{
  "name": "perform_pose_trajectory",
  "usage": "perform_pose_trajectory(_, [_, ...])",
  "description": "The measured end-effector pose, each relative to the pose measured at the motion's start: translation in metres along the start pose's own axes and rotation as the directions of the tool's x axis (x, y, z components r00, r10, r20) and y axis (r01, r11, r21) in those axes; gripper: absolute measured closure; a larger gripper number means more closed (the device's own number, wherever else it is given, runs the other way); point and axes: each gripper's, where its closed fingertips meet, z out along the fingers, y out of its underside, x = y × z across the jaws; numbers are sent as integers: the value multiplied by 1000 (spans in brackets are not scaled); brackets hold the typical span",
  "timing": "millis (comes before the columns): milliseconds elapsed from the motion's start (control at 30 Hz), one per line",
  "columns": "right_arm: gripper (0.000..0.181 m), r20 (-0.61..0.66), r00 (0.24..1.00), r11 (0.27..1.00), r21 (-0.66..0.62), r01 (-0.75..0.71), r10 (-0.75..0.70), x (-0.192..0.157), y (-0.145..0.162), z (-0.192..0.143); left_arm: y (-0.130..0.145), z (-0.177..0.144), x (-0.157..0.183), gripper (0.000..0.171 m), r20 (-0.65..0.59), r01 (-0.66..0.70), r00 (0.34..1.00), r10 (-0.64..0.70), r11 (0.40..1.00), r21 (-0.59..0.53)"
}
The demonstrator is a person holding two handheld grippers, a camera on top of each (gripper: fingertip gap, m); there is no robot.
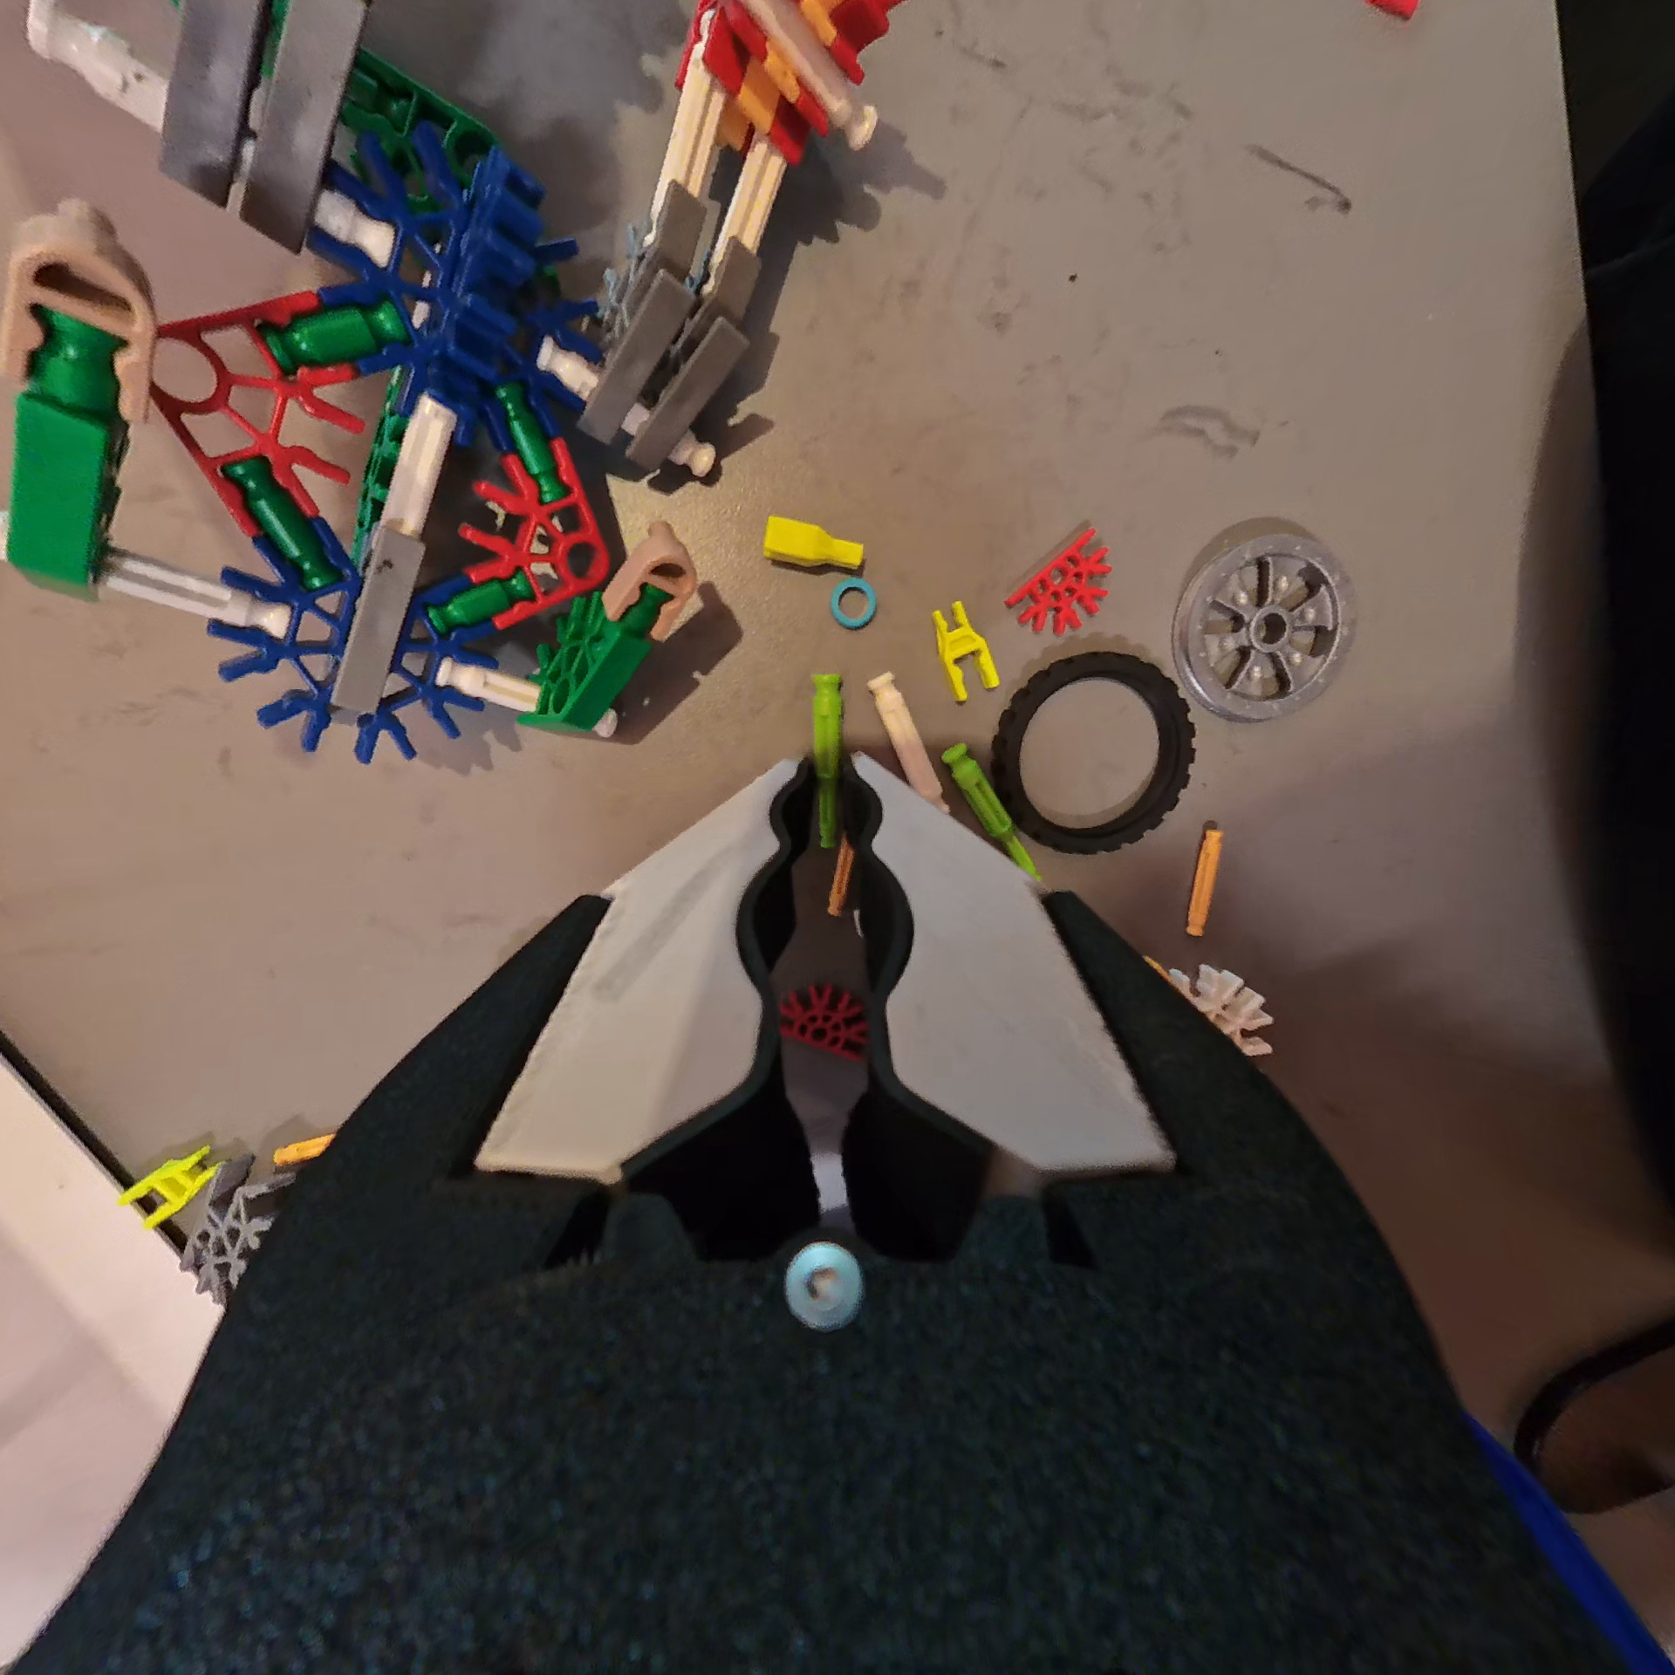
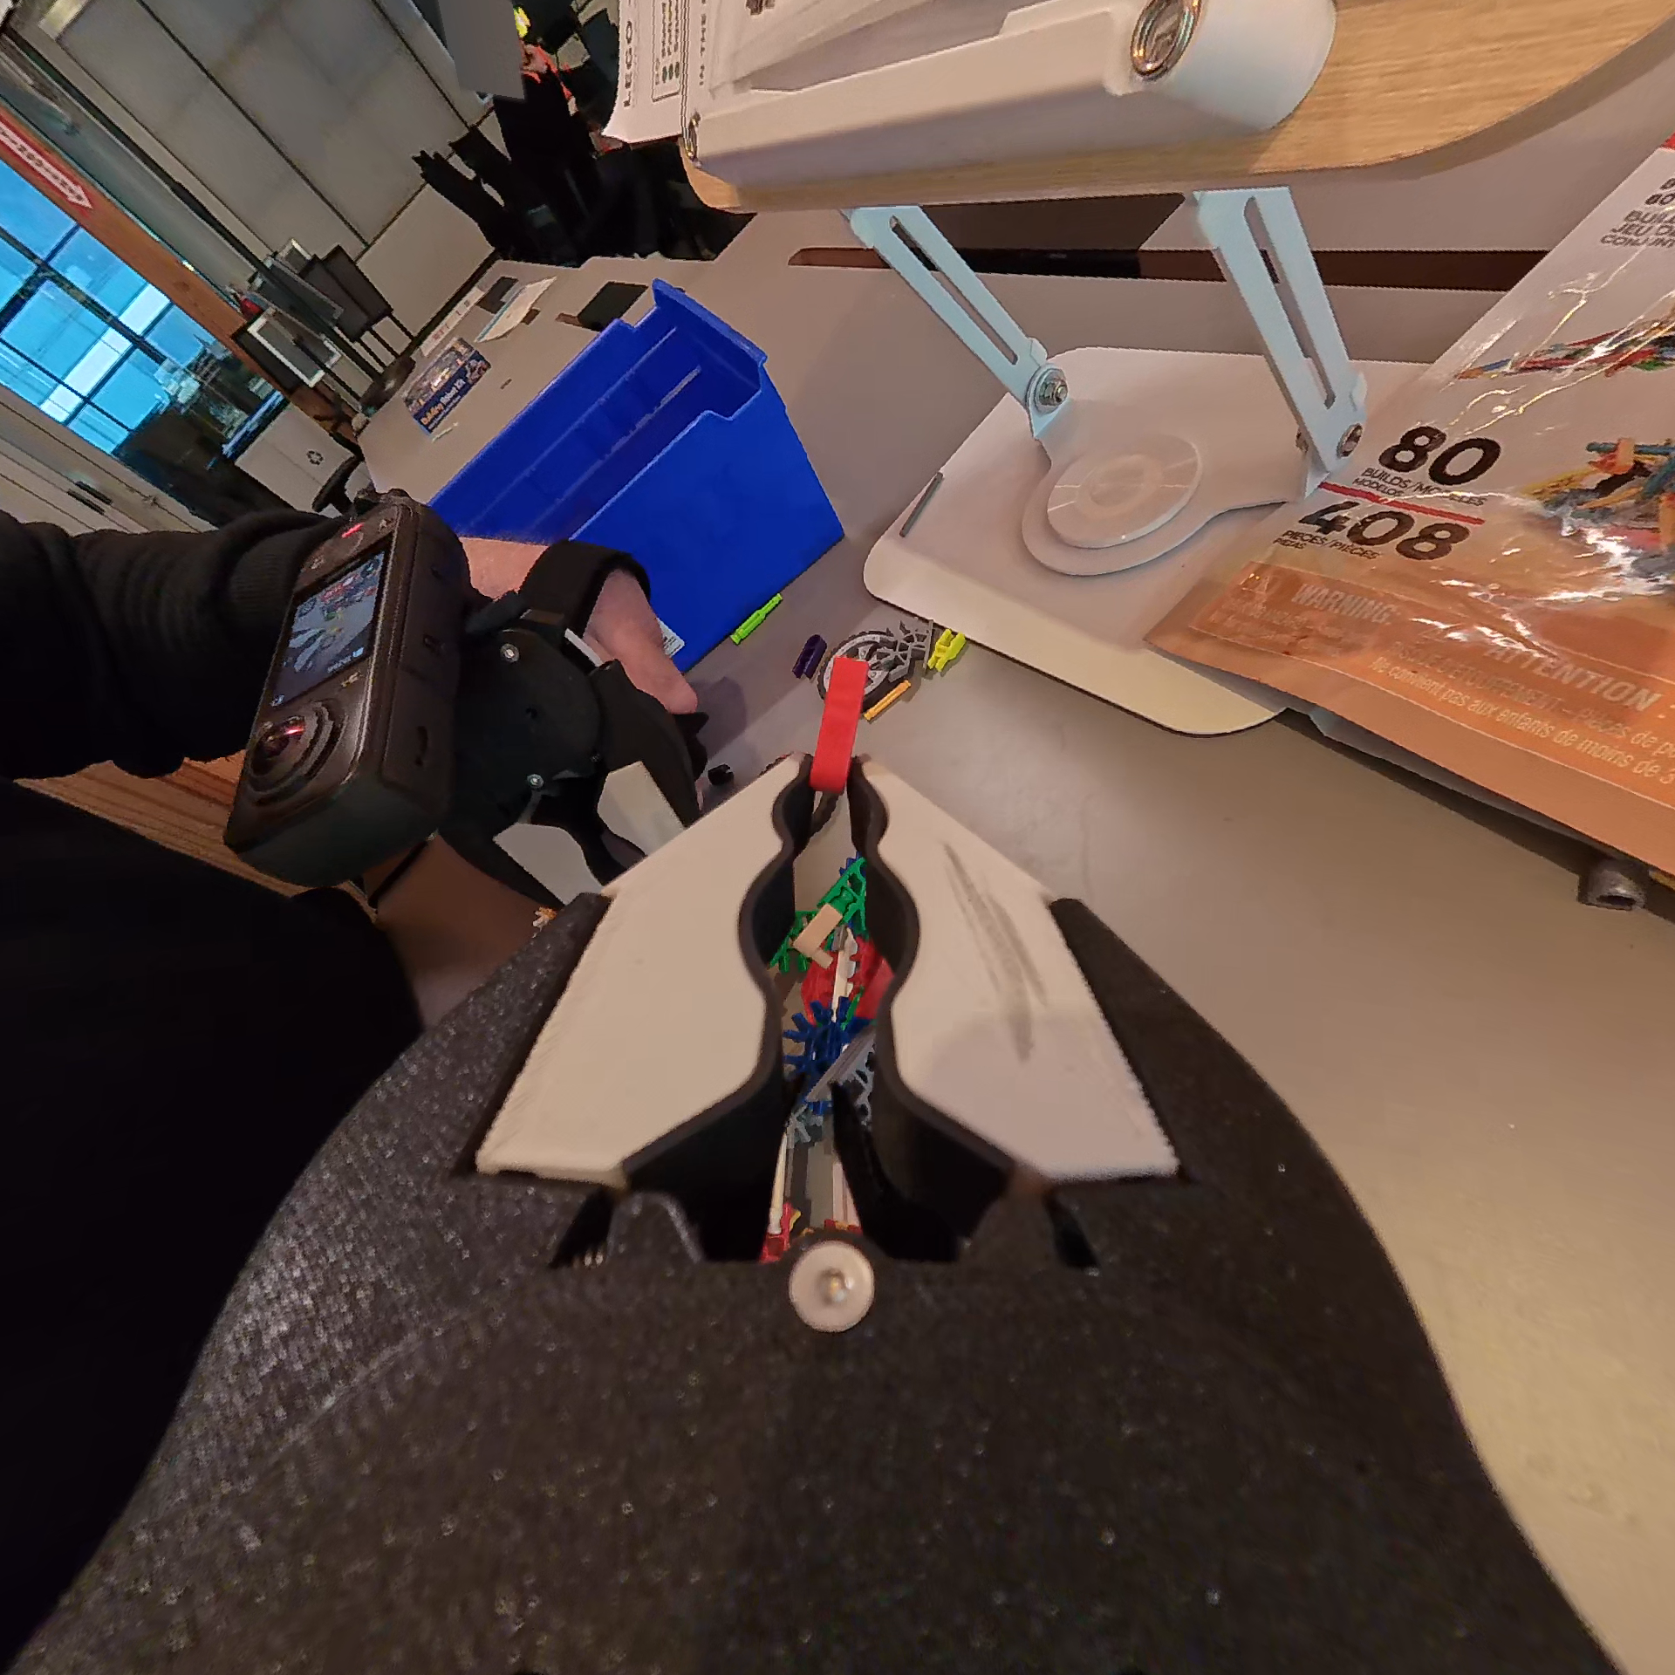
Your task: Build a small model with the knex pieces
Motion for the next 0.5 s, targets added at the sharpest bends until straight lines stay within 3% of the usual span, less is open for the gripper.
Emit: perform_pose_trajectory(500, [175, 3, 1000, 1000, -7, 2, -2, -1, 1, 6, 1, -1, 6, 161, -21, 26, 999, -26, 1000, 15])
